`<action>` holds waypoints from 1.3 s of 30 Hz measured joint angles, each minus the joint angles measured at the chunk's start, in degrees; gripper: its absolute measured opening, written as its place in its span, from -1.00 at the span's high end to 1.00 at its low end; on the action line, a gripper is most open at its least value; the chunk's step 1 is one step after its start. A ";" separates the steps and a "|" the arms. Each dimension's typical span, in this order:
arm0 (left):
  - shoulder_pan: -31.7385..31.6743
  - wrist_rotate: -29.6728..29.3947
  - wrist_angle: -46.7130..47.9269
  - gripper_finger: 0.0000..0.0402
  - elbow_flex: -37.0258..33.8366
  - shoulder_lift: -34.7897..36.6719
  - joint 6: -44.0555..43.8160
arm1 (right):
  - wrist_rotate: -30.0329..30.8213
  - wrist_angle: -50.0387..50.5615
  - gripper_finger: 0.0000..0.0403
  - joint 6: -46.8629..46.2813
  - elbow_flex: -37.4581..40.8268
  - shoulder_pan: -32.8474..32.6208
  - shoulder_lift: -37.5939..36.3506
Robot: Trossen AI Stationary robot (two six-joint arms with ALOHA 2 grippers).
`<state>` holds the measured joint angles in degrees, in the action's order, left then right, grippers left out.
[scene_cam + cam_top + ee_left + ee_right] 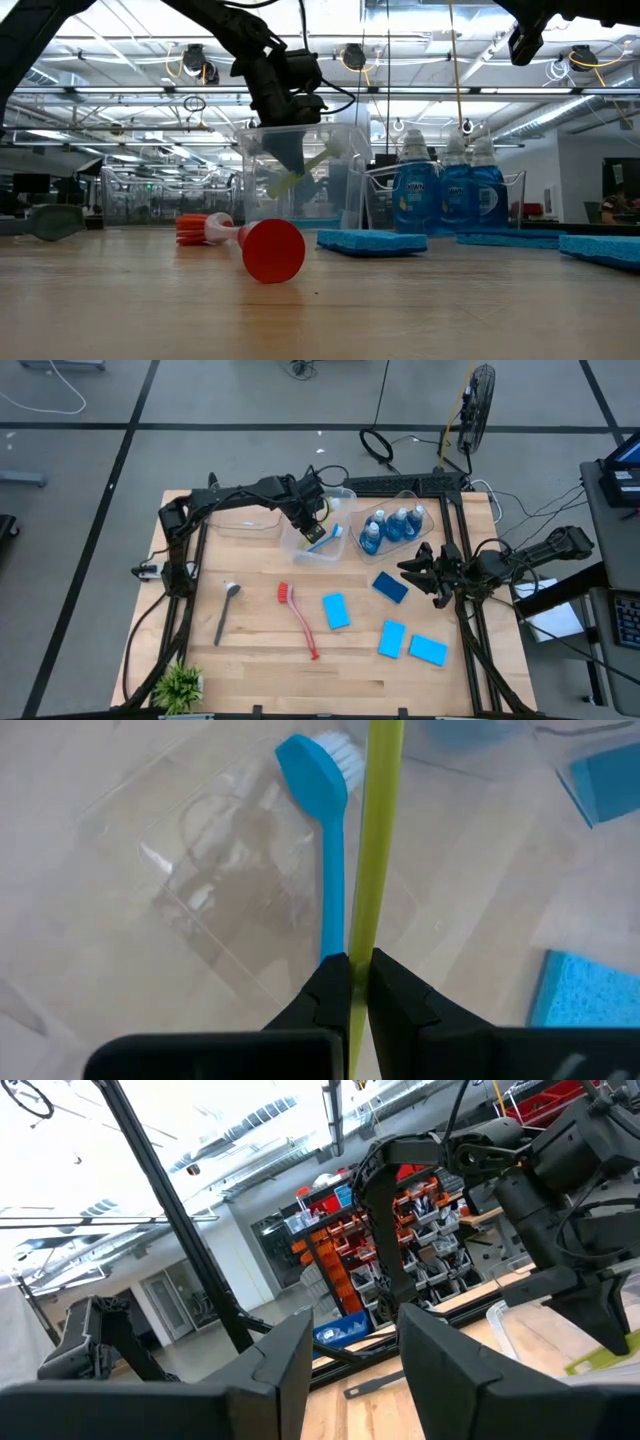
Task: Pick & Place Kitchen Sink Supplies
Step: Put the green dish brush into the transparent container, then put the red dish brush into the transparent container
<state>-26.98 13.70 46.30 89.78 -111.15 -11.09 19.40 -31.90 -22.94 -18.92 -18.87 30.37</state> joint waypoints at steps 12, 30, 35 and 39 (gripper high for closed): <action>0.08 0.06 0.16 0.91 -0.02 -0.09 0.23 | 0.00 0.00 0.33 0.02 0.00 0.00 0.00; 1.65 -1.69 0.24 0.76 -0.17 0.12 0.92 | 0.22 0.00 0.33 0.02 0.00 0.00 0.00; 1.72 -1.45 -0.08 0.51 -0.20 0.54 -0.03 | 0.22 0.00 0.33 0.02 0.00 0.00 0.00; 1.97 -1.52 -0.40 0.29 -0.21 1.03 -1.00 | 0.22 0.00 0.33 0.04 0.00 0.02 0.02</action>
<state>-25.01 12.18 45.90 89.57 -110.12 -12.10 19.62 -31.90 -22.90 -18.92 -18.85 30.39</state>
